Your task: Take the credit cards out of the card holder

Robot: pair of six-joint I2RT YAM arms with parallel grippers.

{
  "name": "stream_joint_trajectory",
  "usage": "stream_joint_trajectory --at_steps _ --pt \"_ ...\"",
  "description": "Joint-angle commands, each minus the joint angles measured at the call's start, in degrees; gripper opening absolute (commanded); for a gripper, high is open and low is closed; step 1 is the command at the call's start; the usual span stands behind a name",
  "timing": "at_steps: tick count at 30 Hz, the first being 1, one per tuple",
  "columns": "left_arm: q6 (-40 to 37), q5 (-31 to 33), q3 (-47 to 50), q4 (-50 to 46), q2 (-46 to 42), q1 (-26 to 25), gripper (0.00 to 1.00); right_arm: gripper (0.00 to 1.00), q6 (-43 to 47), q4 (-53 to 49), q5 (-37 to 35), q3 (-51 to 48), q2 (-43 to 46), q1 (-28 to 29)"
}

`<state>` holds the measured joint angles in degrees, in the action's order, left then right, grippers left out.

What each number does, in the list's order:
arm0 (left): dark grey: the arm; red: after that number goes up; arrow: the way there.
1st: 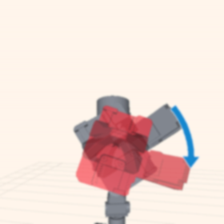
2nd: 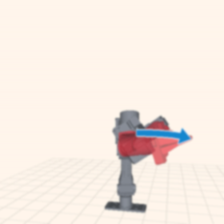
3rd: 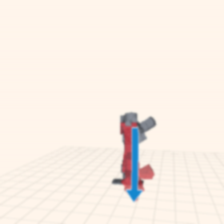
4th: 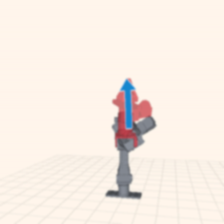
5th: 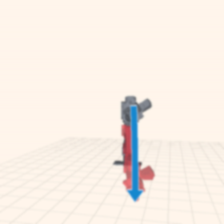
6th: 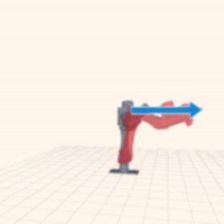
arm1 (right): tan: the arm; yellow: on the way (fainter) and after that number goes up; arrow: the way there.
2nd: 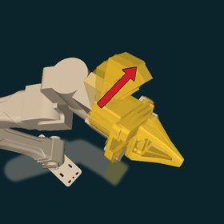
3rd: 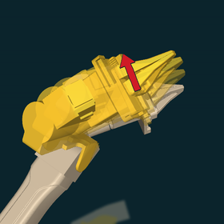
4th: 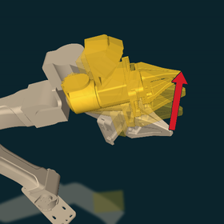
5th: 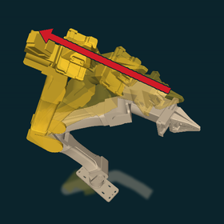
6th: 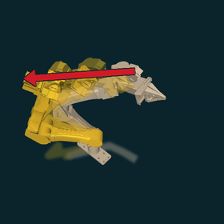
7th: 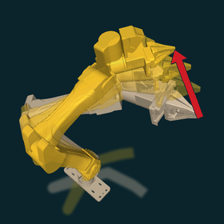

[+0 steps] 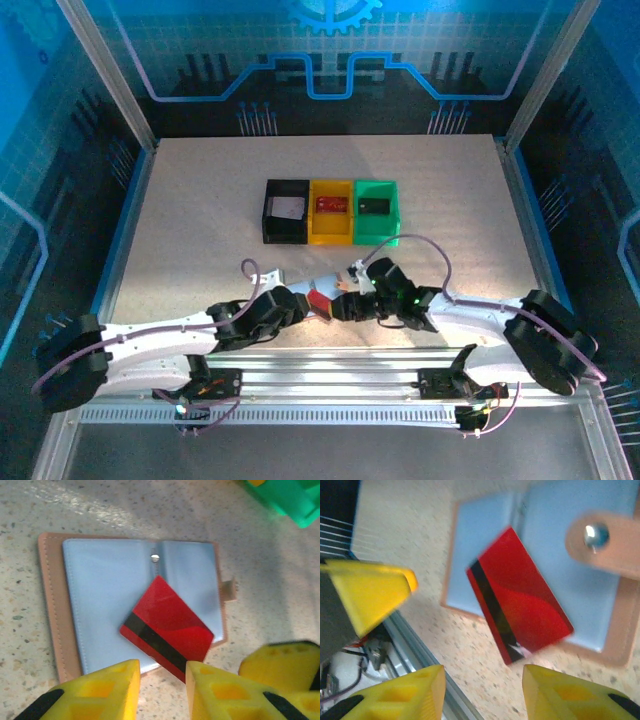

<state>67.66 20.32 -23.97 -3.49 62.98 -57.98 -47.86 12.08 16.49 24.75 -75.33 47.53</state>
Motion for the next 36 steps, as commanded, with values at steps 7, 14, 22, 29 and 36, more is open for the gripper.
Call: stream_joint_trajectory --at_steps 7,14,22,29,36 --pt "0.69 -8.55 -2.72 1.55 8.83 4.92 0.37 0.43 -15.66 6.24 -10.76 -5.80 -2.00 4.39" --pt "0.26 -12.79 -5.18 3.75 16.06 6.21 0.37 0.38 -18.24 12.57 -12.12 -6.50 -4.97 4.98" --pt "0.77 -15.26 -5.65 5.59 20.93 6.21 0.35 0.36 -20.91 22.03 -12.00 -8.00 -10.61 4.51" --pt "0.81 -17.04 -6.57 4.49 24.04 6.16 0.34 0.33 -18.87 17.07 -16.81 -8.06 -6.60 4.24" --pt "1.09 -18.71 -7.45 4.28 27.49 6.16 0.32 0.36 -18.41 8.08 -21.39 -8.32 0.78 3.28"
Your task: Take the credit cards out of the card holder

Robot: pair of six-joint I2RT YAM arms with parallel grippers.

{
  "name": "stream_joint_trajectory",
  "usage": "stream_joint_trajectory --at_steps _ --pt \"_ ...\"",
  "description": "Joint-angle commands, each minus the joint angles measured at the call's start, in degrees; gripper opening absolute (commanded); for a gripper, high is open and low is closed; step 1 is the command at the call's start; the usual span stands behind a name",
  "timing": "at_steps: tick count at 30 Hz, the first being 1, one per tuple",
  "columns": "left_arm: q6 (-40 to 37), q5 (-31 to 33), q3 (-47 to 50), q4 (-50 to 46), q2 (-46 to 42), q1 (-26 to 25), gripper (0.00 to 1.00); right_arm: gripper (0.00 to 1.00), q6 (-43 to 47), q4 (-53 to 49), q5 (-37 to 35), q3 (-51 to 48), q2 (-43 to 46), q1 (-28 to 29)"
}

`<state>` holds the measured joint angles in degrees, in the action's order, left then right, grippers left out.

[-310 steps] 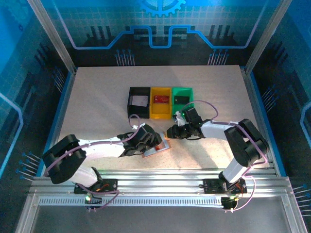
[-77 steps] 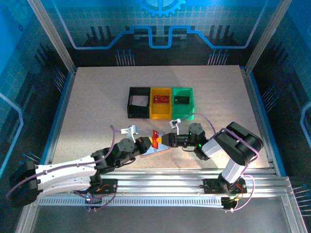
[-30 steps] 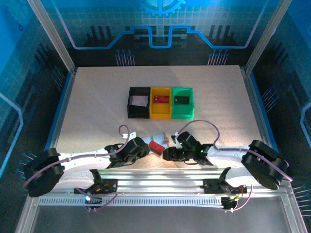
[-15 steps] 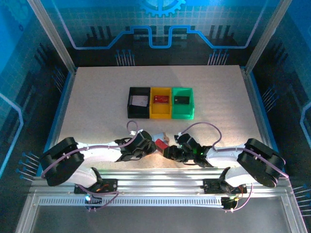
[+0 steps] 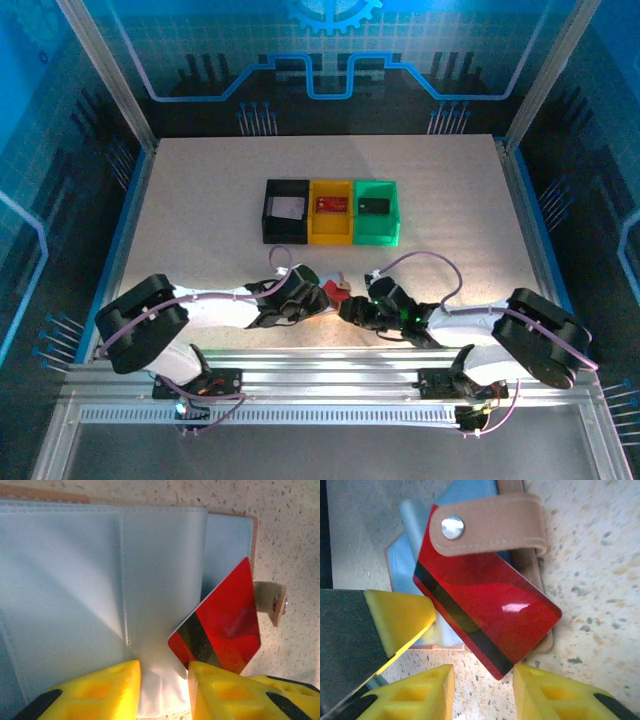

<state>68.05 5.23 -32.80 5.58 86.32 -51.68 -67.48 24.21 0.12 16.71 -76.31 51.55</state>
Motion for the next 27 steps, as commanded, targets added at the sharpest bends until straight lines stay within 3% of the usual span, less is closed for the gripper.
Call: stream_joint_trajectory --at_steps 1,7,13,27 --pt "0.77 -3.81 1.29 -4.68 4.48 -0.09 0.32 0.36 1.08 -4.41 -4.96 -0.28 2.13 -1.05" --pt "1.11 -4.66 0.64 -4.90 5.96 -0.09 0.30 0.37 -0.21 -3.29 -1.37 -1.04 1.08 -3.86" --pt "1.21 -4.55 0.89 -6.06 5.17 -0.09 0.30 0.40 -0.17 -6.65 -3.47 -1.80 3.77 -4.93" --pt "1.63 -5.51 1.33 -4.42 7.29 -0.26 0.30 0.36 4.29 7.87 1.31 -0.91 -7.05 -5.69"
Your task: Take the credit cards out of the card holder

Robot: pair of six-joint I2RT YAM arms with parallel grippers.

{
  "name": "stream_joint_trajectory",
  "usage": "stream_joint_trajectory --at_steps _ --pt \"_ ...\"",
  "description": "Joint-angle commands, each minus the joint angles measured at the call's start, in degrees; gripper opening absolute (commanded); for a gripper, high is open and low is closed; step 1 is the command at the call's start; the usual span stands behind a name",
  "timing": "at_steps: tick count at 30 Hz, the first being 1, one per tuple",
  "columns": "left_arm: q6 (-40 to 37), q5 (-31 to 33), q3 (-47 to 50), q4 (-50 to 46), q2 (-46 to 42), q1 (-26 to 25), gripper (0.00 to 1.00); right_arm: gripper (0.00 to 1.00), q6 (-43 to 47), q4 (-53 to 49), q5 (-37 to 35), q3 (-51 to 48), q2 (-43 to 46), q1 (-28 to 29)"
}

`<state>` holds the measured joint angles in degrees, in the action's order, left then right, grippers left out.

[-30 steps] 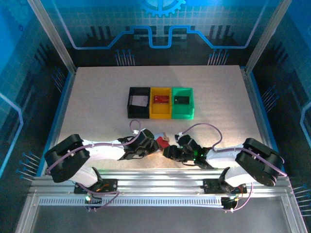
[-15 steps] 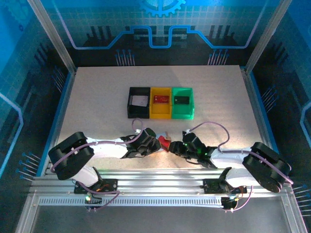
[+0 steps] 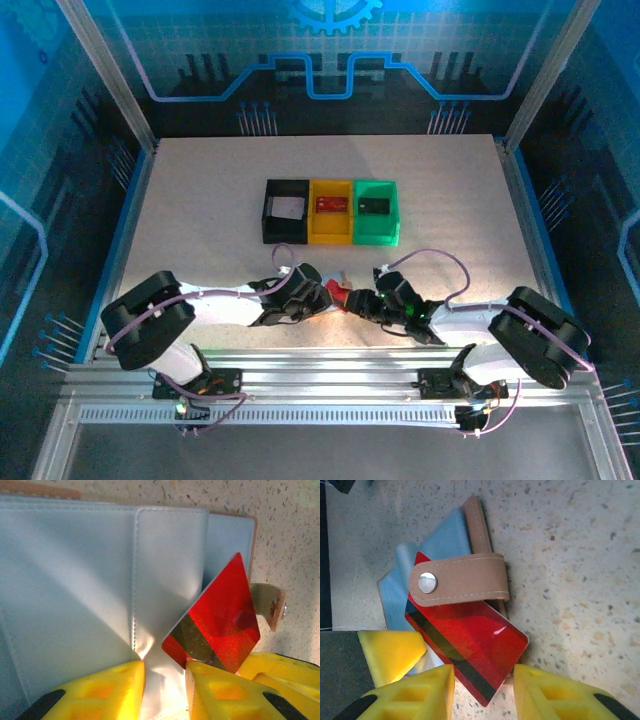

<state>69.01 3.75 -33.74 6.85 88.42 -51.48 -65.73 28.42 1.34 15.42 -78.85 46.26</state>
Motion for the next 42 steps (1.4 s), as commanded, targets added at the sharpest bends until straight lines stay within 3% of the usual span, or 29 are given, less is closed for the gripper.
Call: stream_joint_trajectory --at_steps 1,15,20,29,36,42 --pt "0.62 -4.22 2.36 -5.46 5.54 -0.46 0.30 0.35 2.99 4.11 0.18 0.44 -4.88 -0.51" --pt "0.89 -5.86 2.35 -1.84 9.60 -0.81 0.28 0.28 4.37 13.32 2.20 -0.67 -10.24 -1.68" --pt "0.79 -5.69 2.36 -2.33 9.12 -0.82 0.28 0.17 4.04 13.64 2.88 -0.92 -10.13 -1.96" --pt "-0.71 -2.69 2.46 -8.50 2.54 -0.38 0.30 0.07 6.87 -2.03 0.43 0.07 1.48 -1.94" --pt "-3.21 0.00 0.91 -14.94 -3.83 1.01 0.34 0.08 9.15 -12.60 -0.06 1.86 11.51 -1.99" --pt "-3.89 1.35 -0.66 -18.59 -8.20 1.25 0.40 0.12 9.90 -17.53 1.75 2.66 14.21 -2.47"
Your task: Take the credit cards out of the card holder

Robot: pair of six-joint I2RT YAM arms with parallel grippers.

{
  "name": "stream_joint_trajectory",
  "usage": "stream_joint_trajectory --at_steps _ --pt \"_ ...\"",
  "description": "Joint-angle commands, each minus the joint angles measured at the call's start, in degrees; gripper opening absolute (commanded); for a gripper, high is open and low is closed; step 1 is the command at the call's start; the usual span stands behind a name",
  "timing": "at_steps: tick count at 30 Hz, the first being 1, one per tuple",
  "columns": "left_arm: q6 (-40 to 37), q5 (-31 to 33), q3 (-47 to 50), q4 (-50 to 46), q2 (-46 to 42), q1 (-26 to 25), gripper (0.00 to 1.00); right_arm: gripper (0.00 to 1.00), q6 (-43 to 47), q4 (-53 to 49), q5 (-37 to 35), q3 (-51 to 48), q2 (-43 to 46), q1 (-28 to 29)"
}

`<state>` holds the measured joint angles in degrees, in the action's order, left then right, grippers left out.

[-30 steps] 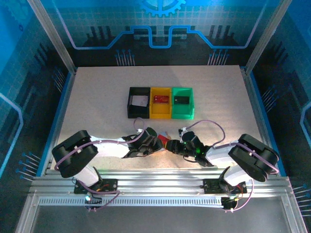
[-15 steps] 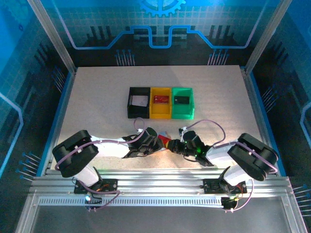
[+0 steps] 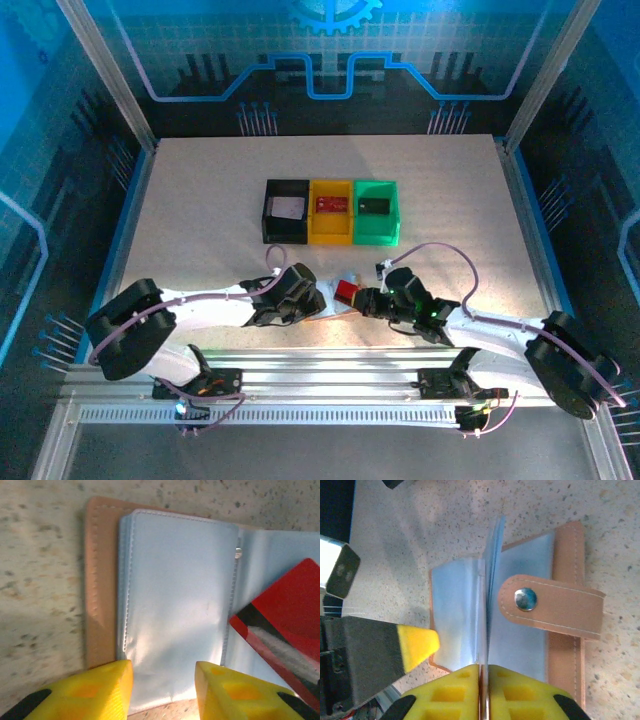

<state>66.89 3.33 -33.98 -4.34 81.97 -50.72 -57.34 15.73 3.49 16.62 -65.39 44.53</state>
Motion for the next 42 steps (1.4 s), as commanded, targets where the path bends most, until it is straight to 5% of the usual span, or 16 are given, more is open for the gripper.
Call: stream_joint_trajectory --at_steps 1,17,28,42 --pt "-1.82 1.85 -0.56 -7.55 -2.45 0.48 0.40 0.12 1.50 -4.70 0.00 1.39 0.66 -0.76" --pt "-3.63 2.42 -5.73 -7.82 -8.48 0.09 0.49 0.00 0.92 1.86 5.99 -1.95 4.87 -3.40" --pt "-10.61 1.38 2.66 8.37 -19.84 0.09 0.59 0.00 -8.03 -1.09 22.69 -1.63 15.90 -10.57" --pt "-9.15 -0.48 8.64 22.72 -21.61 -0.07 0.60 0.00 -25.32 22.24 33.29 -3.79 10.27 -12.20"
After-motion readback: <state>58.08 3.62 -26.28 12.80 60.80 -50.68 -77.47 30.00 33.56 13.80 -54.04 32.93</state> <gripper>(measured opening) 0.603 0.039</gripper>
